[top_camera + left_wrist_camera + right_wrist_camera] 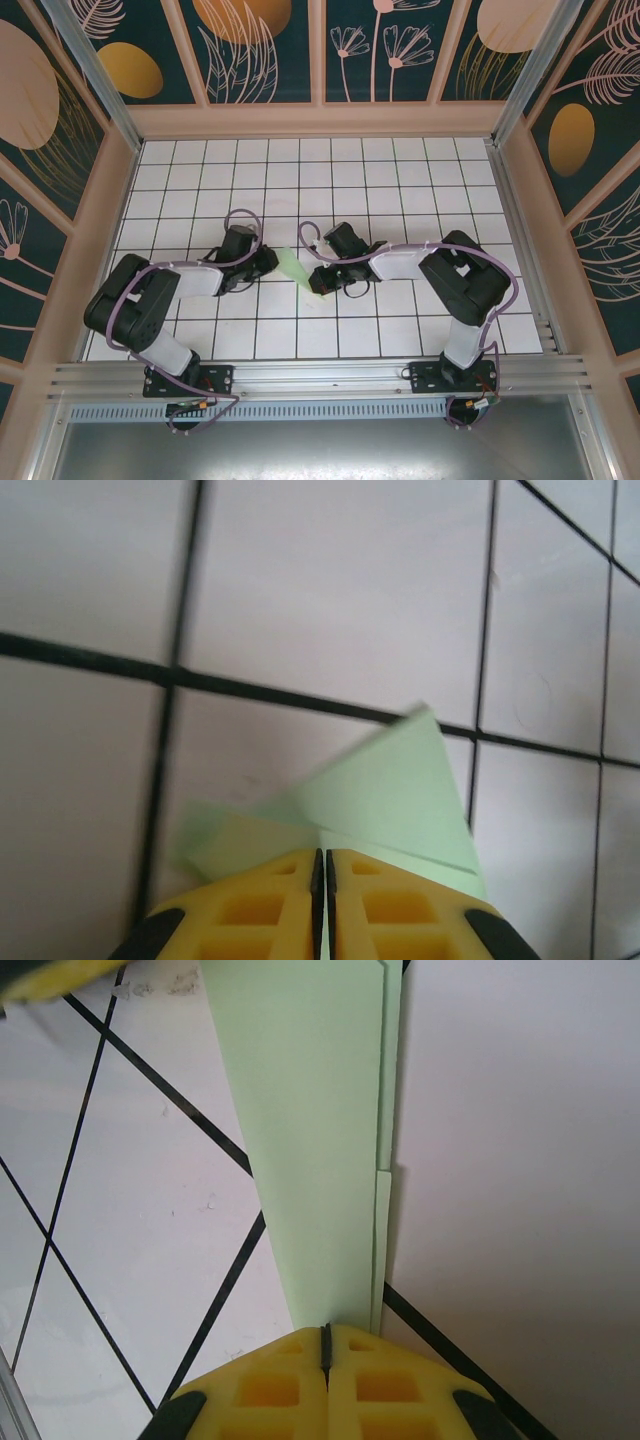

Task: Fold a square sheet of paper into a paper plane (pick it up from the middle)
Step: Fold the wing for the fifth time at the center of the table.

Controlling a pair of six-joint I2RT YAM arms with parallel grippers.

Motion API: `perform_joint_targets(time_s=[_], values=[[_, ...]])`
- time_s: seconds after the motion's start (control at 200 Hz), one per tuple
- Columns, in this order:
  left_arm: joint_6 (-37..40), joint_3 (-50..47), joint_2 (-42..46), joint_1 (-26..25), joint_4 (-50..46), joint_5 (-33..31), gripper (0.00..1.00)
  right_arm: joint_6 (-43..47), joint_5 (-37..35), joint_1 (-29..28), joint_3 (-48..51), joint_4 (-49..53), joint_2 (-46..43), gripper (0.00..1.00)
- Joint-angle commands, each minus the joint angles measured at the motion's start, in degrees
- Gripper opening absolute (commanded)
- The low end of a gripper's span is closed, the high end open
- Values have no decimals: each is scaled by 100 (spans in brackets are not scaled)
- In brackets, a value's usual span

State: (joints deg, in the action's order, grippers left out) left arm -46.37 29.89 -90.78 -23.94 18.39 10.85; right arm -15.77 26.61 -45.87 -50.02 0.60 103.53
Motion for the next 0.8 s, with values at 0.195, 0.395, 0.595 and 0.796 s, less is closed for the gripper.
perform_joint_targets(time_s=[0.195, 0.395, 0.595, 0.796], values=[[302, -62, 45, 846, -290, -309, 14, 109, -692, -28, 392, 1039, 328, 0], [362, 71, 703, 842, -510, -146, 15, 76, -657, -23, 314, 1038, 268, 0], [-62, -338, 1291, 544, 110, 568, 11, 30, -622, -25, 189, 1056, 252, 0], [-180, -340, 930, -49, 448, 808, 7, -24, -525, -10, 118, 1035, 208, 0]])
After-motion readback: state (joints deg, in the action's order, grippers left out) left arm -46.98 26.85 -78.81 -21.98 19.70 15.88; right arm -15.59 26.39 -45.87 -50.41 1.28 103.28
